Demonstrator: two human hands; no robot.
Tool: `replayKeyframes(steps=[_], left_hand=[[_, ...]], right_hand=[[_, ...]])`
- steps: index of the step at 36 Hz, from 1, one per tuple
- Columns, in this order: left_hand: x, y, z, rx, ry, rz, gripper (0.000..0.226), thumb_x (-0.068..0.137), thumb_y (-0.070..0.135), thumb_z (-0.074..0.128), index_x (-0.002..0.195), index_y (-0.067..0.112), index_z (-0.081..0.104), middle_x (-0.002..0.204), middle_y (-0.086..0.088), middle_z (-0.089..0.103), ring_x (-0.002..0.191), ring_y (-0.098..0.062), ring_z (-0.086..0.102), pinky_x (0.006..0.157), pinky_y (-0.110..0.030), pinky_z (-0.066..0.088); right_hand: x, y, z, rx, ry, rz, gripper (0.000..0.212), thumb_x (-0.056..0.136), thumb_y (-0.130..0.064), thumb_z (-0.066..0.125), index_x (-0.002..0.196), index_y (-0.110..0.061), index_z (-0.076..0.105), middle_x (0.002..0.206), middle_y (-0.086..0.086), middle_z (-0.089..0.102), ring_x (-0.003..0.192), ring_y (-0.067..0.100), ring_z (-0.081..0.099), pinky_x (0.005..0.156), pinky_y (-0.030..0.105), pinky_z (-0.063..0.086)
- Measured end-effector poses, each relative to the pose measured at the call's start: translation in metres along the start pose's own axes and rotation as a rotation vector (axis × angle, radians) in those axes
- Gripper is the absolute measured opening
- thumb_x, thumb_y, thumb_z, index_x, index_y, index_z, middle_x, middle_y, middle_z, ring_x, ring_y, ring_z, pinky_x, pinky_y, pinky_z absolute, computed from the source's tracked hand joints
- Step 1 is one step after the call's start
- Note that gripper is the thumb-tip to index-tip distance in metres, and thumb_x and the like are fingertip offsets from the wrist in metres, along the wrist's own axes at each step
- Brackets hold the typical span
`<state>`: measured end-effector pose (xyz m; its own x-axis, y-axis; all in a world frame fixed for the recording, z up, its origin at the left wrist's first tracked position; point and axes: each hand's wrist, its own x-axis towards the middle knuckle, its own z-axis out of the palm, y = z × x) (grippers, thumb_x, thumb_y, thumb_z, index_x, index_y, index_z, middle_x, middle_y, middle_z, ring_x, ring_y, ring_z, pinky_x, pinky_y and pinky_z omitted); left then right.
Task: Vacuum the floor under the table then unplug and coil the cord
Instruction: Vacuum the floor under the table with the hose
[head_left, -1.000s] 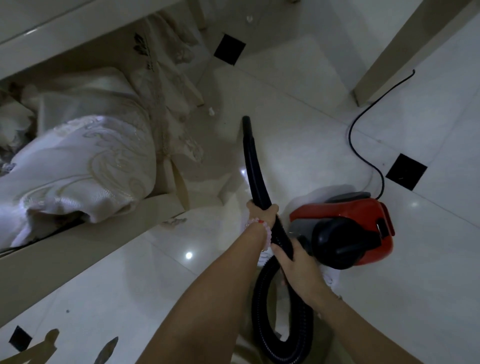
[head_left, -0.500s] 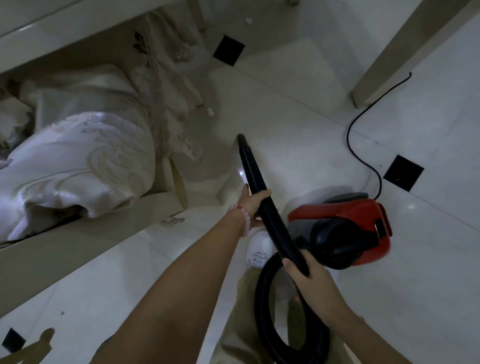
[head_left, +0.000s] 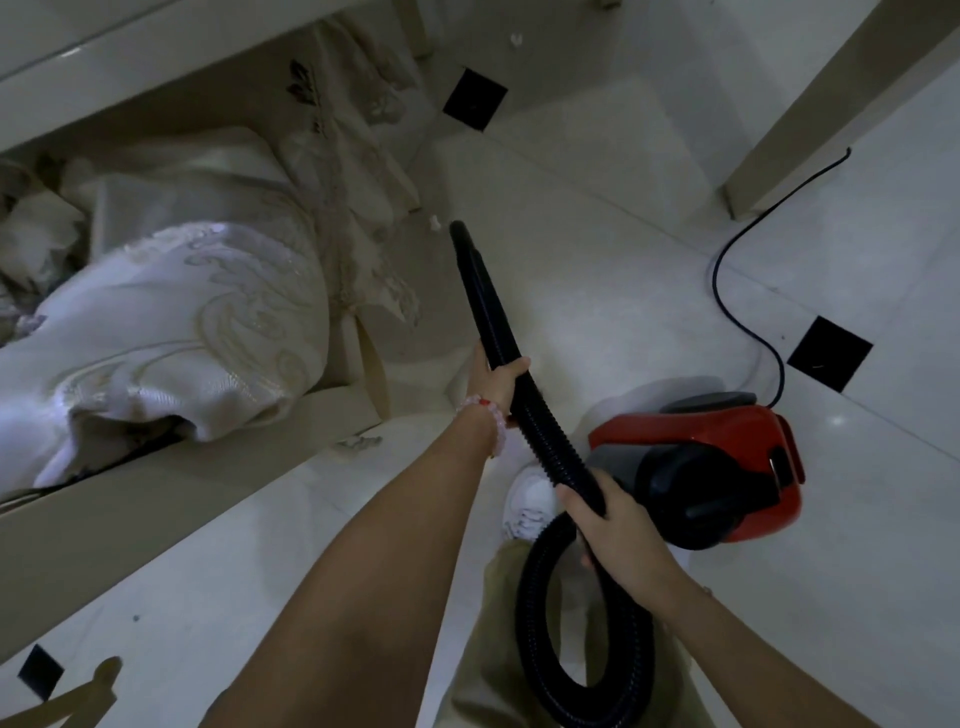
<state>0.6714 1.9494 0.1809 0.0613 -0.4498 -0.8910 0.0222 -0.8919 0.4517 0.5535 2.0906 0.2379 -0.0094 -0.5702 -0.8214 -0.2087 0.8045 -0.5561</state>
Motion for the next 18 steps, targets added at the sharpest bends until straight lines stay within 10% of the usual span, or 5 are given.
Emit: replayKeyframes(steps=[4, 18], left_hand=[[0.007, 0.000, -0.006, 0.089, -0.008, -0.188, 0.054, 0.087, 0.016, 0.058, 0.137, 0.022, 0.038, 0.124, -0.019, 0.056, 0.110, -0.039, 0.060, 0.087, -0.059, 0.051], [0.038, 0.017, -0.016, 0.073, 0.068, -0.174, 0.052, 0.088, 0.016, 0.060, 0.136, 0.018, 0.039, 0.126, -0.019, 0.056, 0.112, -0.039, 0.059, 0.088, -0.059, 0.050]], right_hand=[[0.002, 0.000, 0.002, -0.016, -0.030, 0.020, 0.023, 0.093, -0.037, 0.054, 0.108, -0.019, 0.056, 0.060, 0.002, 0.057, 0.046, 0.016, 0.056, 0.050, 0.030, 0.048], [0.033, -0.016, 0.008, -0.078, -0.031, 0.015, 0.031, 0.093, -0.045, 0.050, 0.113, -0.022, 0.055, 0.074, -0.002, 0.060, 0.058, 0.011, 0.059, 0.057, 0.022, 0.046]])
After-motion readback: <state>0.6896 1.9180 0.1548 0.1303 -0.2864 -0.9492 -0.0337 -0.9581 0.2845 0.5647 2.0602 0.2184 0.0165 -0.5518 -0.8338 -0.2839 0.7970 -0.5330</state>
